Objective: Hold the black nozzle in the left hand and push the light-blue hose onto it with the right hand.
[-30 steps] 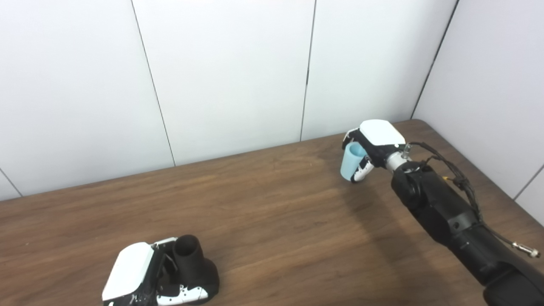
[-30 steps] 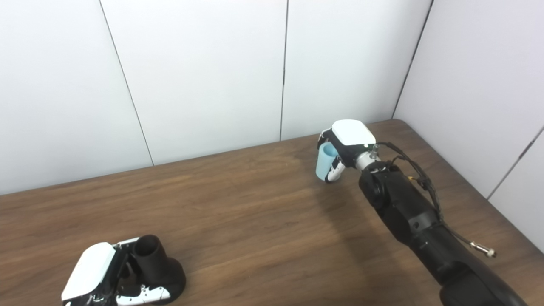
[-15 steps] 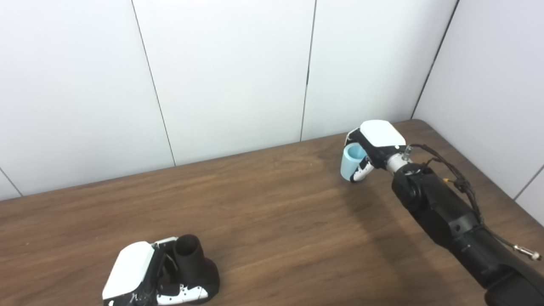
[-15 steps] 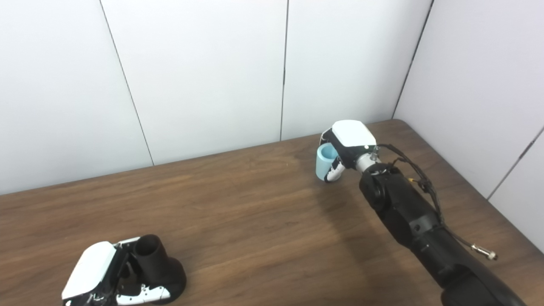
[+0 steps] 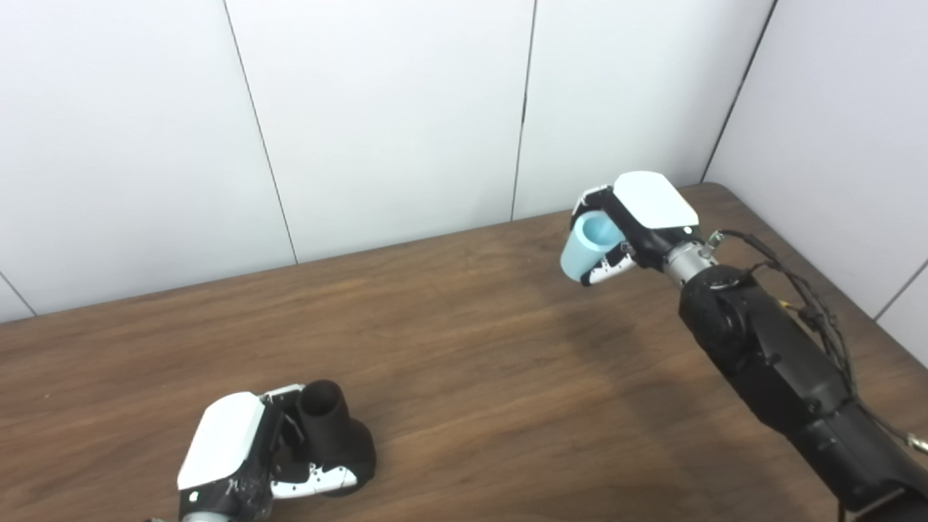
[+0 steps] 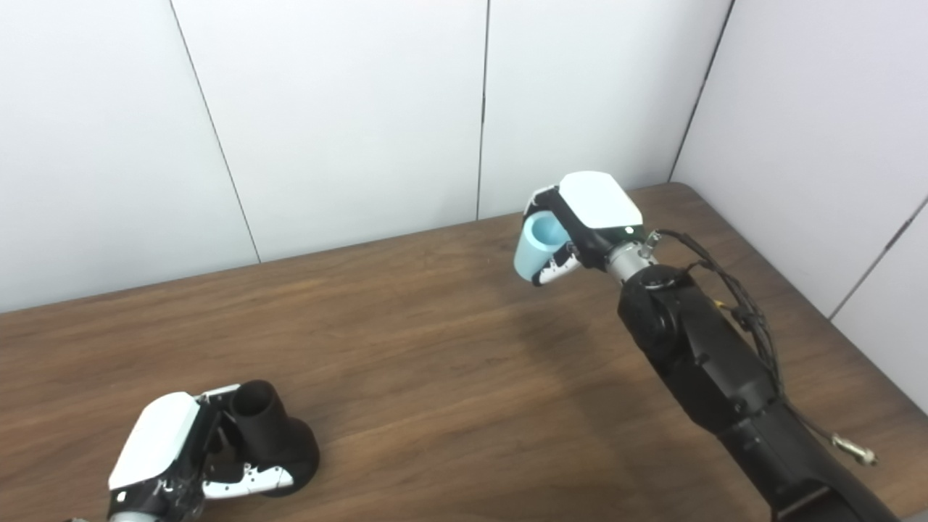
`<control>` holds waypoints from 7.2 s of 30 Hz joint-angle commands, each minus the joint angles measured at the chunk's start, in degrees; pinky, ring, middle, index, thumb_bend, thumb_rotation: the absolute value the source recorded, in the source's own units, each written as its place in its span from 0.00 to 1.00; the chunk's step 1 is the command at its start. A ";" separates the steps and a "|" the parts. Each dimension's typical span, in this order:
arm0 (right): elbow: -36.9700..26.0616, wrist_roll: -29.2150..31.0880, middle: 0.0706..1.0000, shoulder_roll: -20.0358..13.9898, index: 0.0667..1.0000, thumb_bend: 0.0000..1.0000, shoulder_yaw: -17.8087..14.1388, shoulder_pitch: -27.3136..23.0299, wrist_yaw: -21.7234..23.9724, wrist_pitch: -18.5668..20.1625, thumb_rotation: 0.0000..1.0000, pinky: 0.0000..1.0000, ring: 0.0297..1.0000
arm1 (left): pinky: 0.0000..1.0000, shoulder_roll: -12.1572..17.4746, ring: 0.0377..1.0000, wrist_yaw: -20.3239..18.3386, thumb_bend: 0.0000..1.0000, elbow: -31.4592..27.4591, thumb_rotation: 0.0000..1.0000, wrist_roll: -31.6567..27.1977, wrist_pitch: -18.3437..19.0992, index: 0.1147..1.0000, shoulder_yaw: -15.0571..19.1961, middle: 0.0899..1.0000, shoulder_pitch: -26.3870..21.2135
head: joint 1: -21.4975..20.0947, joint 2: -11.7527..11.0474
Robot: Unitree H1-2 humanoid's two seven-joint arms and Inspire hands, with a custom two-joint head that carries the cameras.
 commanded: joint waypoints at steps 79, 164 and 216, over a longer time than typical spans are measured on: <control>-22.02 5.43 0.48 22.79 0.50 0.49 8.95 4.45 14.56 -4.28 0.00 0.30 0.38 | 0.35 -6.25 0.41 -2.64 0.51 0.49 0.00 9.64 9.75 0.44 -8.33 0.41 0.93 | 20.93 2.30; -24.32 -2.75 0.48 11.95 0.51 0.49 17.93 -9.26 42.69 3.23 0.00 0.29 0.37 | 0.35 -7.15 0.39 -7.28 0.50 -0.83 0.00 15.44 9.73 0.45 -14.52 0.39 1.59 | 19.27 5.89; -28.37 -28.44 0.43 18.16 0.57 0.56 16.30 -6.34 58.55 3.59 0.00 0.13 0.18 | 0.33 -8.51 0.38 -7.02 0.50 -0.29 0.00 15.07 10.07 0.45 -15.09 0.38 1.96 | 18.63 6.79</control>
